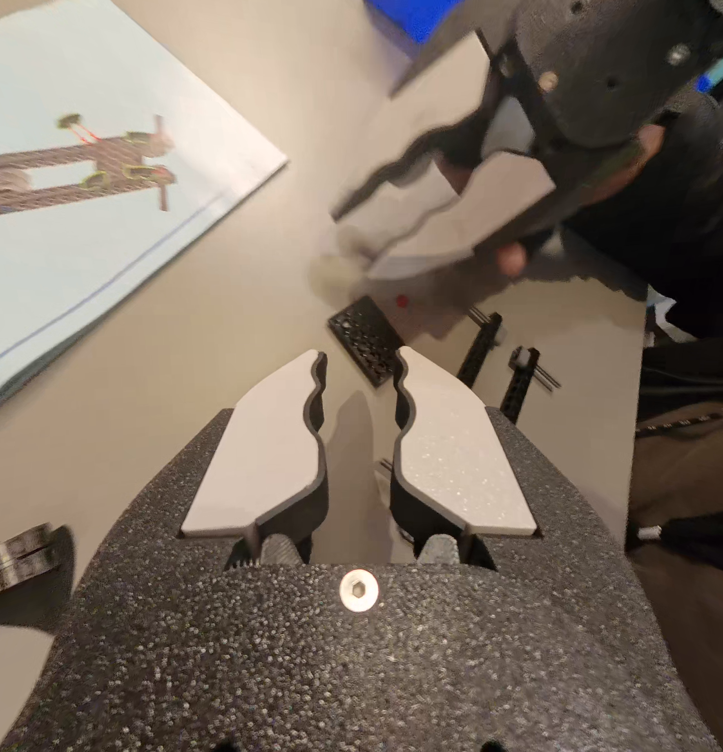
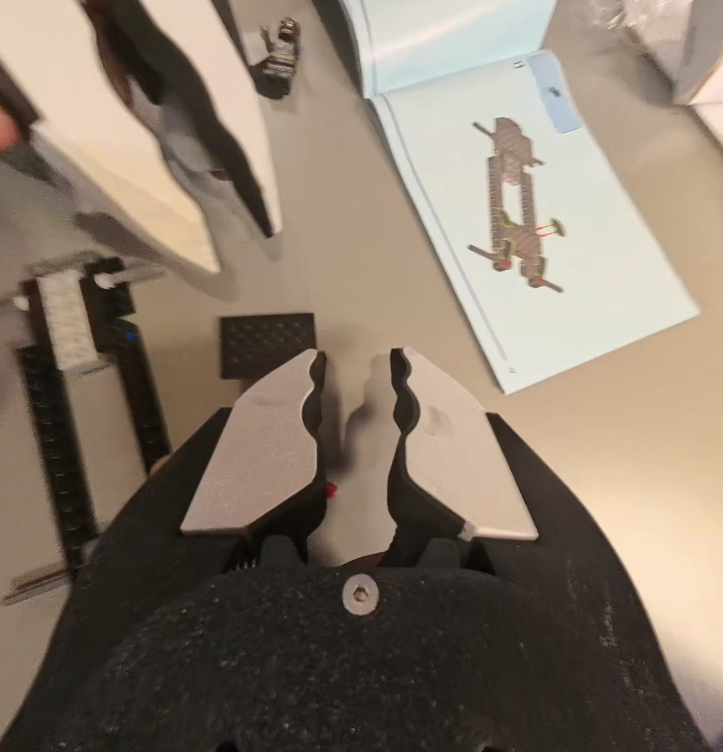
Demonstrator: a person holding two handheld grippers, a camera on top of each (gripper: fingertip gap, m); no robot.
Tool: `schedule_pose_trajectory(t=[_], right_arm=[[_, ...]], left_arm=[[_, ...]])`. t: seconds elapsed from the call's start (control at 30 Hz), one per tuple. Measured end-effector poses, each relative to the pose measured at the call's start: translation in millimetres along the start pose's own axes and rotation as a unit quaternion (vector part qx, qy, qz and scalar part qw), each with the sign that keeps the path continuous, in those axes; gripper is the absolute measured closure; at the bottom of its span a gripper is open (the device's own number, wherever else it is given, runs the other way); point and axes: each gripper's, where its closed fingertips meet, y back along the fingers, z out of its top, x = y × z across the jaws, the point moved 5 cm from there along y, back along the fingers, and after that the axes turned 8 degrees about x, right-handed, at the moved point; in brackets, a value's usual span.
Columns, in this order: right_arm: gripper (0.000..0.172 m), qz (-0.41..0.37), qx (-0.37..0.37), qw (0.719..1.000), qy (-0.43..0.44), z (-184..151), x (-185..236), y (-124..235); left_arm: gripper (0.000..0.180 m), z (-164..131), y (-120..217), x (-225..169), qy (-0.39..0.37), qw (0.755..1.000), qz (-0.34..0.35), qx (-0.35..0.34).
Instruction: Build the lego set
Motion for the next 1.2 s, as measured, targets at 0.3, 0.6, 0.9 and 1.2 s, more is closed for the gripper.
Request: schedule_pose_trajectory(t=[0.3,0.6,0.9,1.2], right_arm=[[0.117,0.068,0.052,0.996,-0.017,12,39,-8],[0.109,0.045,0.101,0.994,0.002,10,47,-22],[0.122,0.051,0.1,0.994,0.007,9,45,-22],[0.122,0.1,0.033,0.994,0.01,10,42,27]], left_arm=[[0.152,-5,4,23,0.024,0.999,0.033,-0.021],[0.153,-7,4,18,0.004,0.999,0.046,-0.012],[0.152,-10,4,14,-0.009,0.999,0.039,0.002],[0.152,-11,3,15,-0.011,0.999,0.042,-0.001]])
